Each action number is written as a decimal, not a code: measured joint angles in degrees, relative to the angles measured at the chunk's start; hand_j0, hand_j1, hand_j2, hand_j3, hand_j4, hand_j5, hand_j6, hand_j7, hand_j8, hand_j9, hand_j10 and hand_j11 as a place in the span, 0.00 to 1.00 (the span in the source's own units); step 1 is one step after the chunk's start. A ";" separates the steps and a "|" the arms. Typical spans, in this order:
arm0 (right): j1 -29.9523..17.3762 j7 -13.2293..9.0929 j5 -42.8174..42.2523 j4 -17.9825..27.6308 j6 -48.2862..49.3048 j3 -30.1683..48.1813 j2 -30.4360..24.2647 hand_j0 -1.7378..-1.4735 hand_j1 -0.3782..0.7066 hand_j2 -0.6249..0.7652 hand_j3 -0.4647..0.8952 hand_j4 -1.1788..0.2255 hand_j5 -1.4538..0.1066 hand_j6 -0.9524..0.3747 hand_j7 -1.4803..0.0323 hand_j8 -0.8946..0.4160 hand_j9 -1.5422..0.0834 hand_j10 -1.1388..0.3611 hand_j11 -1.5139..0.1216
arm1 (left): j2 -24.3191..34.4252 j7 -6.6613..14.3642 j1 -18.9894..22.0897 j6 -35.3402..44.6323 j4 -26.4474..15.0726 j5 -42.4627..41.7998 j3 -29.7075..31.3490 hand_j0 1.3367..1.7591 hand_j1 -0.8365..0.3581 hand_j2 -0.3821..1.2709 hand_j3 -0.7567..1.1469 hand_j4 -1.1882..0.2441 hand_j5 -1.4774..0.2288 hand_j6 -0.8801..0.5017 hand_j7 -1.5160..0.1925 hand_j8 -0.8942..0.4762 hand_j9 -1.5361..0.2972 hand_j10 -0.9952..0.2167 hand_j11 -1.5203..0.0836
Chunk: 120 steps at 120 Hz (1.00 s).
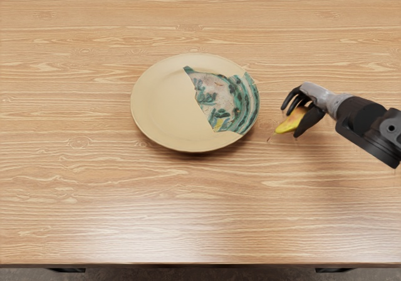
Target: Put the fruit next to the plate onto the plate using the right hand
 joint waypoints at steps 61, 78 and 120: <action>5.93 -0.07 5.27 0.00 2.09 4.65 -1.05 0.31 0.62 0.76 0.34 0.38 0.37 0.25 0.41 0.38 0.40 0.44 0.38 | 0.00 0.00 0.00 0.00 0.00 0.00 -0.01 0.76 0.99 0.23 0.40 0.83 0.87 0.64 0.89 0.66 0.84 0.83 0.95; 7.30 -0.08 5.94 0.00 2.23 4.92 1.78 0.31 0.63 0.78 0.34 0.38 0.36 0.25 0.41 0.38 0.40 0.44 0.38 | 0.00 0.00 0.00 0.00 0.00 0.00 -0.01 0.76 0.99 0.23 0.40 0.83 0.87 0.64 0.89 0.66 0.84 0.83 0.95; 8.96 -0.12 7.47 -0.19 2.37 5.01 8.59 0.31 0.65 0.82 0.34 0.39 0.35 0.26 0.41 0.39 0.40 0.44 0.38 | 0.00 0.00 0.00 0.00 0.00 0.00 -0.01 0.76 0.99 0.23 0.40 0.83 0.87 0.64 0.89 0.66 0.84 0.83 0.95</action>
